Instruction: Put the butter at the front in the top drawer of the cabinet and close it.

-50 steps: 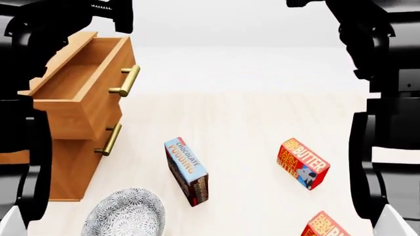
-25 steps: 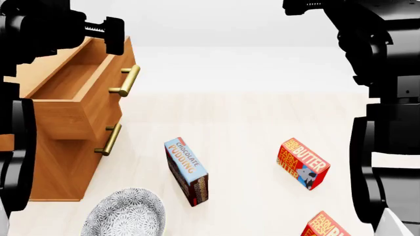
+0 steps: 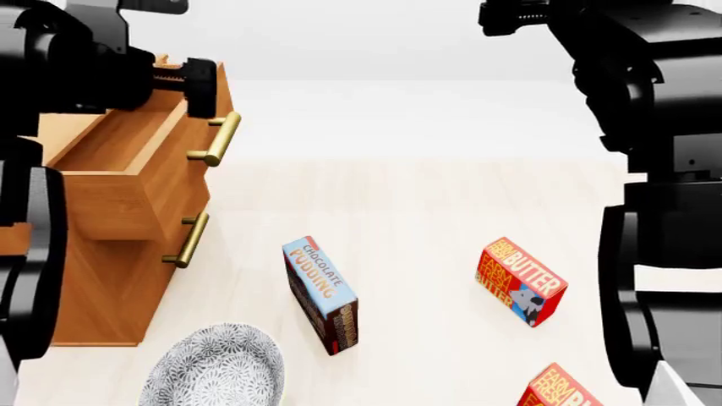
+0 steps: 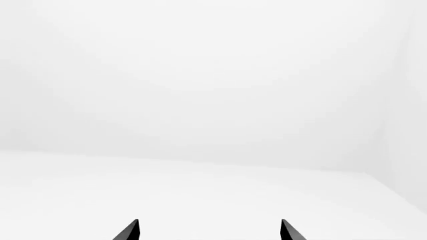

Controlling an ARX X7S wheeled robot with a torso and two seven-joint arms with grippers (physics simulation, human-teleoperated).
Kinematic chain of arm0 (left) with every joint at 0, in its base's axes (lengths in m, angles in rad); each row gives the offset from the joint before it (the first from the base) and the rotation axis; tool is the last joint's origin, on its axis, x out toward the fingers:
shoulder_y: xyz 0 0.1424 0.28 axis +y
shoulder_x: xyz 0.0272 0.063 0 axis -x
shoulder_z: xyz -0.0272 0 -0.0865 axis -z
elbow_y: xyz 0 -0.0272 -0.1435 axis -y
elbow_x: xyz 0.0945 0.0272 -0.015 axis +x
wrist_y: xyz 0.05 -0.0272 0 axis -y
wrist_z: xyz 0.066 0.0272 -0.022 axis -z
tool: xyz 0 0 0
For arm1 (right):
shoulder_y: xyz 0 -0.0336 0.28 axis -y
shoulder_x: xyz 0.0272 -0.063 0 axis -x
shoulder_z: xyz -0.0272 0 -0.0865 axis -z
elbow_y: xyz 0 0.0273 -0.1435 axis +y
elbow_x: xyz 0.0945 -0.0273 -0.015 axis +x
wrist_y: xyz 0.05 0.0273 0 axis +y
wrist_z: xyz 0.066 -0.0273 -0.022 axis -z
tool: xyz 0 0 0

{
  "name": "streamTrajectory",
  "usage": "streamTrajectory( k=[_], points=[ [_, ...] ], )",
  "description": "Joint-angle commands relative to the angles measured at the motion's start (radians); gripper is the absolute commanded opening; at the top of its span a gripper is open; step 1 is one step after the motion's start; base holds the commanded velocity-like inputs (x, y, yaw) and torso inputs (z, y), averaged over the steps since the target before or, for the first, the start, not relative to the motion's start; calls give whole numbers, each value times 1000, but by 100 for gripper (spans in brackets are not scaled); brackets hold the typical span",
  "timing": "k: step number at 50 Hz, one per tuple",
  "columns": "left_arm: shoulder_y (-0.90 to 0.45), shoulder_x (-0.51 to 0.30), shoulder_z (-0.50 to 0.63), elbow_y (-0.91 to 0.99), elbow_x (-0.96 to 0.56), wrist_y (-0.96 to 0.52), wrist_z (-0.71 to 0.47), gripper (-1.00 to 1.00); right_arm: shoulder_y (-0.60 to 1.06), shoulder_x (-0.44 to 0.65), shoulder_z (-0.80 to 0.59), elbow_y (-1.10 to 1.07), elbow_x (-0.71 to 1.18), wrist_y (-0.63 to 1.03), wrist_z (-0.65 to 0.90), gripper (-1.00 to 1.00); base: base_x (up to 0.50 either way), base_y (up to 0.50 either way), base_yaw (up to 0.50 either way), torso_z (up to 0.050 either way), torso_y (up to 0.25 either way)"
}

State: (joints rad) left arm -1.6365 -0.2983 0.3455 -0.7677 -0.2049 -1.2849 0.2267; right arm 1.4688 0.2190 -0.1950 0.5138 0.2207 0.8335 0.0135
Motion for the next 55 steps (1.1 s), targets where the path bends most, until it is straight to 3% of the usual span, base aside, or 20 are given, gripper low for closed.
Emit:
streamTrajectory(
  k=[1, 21, 35, 55],
  points=[
    [-14, 19, 6, -109, 6, 56, 5, 100, -10, 1, -7, -3, 5, 2, -4, 100, 0, 0, 0, 0, 0],
    [-82, 83, 43, -437, 38, 248, 32, 100, -8, 16, -16, -28, 12, 30, -6, 100, 0, 0, 0, 0, 0],
    [-78, 87, 46, -492, 43, 283, 32, 100, -5, 11, -25, -15, 13, 23, -5, 100, 0, 0, 0, 0, 0],
    [-18, 71, 44, -424, 33, 237, 27, 100, -14, 18, -30, -29, 20, 32, -4, 100, 0, 0, 0, 0, 0]
  ],
)
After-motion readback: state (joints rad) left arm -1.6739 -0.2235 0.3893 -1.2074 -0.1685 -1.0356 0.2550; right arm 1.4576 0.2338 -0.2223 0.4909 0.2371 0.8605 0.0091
